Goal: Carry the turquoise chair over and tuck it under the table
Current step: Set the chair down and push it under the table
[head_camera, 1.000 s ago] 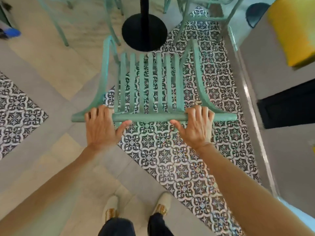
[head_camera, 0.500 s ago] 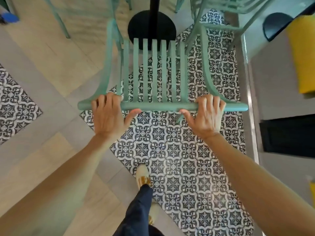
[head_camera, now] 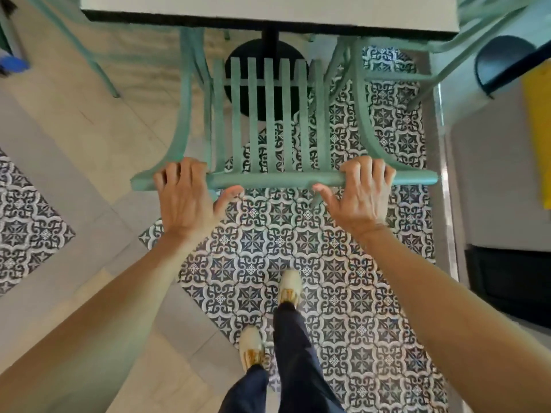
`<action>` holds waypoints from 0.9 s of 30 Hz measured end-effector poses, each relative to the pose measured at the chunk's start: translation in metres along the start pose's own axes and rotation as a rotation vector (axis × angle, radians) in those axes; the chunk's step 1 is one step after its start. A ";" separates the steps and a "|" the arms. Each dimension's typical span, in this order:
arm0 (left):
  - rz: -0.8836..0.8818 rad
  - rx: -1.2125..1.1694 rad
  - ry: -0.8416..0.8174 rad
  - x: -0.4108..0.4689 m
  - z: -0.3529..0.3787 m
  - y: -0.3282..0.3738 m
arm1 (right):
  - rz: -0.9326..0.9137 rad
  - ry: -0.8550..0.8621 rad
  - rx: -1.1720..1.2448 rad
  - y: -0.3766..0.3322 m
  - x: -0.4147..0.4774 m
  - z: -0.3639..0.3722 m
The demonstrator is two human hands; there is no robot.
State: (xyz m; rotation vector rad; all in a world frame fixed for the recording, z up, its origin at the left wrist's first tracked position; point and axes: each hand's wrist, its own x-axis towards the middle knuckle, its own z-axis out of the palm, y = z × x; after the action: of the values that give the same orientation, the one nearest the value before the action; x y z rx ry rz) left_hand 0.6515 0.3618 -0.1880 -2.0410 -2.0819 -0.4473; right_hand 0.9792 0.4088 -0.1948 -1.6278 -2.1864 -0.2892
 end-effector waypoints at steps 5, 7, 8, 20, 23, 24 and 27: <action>-0.005 -0.005 -0.009 0.082 0.023 -0.001 | -0.014 0.027 -0.012 0.018 0.079 0.028; -0.019 0.001 -0.014 0.106 0.032 0.004 | -0.037 0.066 -0.033 0.034 0.104 0.038; -0.026 0.002 0.000 0.111 0.035 0.009 | -0.060 0.088 -0.037 0.043 0.110 0.042; -0.023 -0.055 0.061 0.099 0.039 0.040 | -0.053 0.009 0.022 0.072 0.096 0.041; -0.030 -0.070 0.061 0.101 0.040 0.039 | -0.027 -0.026 0.020 0.067 0.098 0.037; -0.033 -0.077 0.045 0.103 0.040 0.039 | -0.017 -0.039 0.010 0.066 0.099 0.035; -0.043 -0.065 0.002 0.099 0.036 0.035 | -0.022 -0.071 -0.014 0.058 0.094 0.029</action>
State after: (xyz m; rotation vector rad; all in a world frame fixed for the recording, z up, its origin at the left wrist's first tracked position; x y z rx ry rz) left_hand 0.6855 0.4671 -0.1848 -2.0329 -2.1406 -0.5310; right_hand 1.0057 0.5198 -0.1846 -1.6463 -2.2602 -0.2573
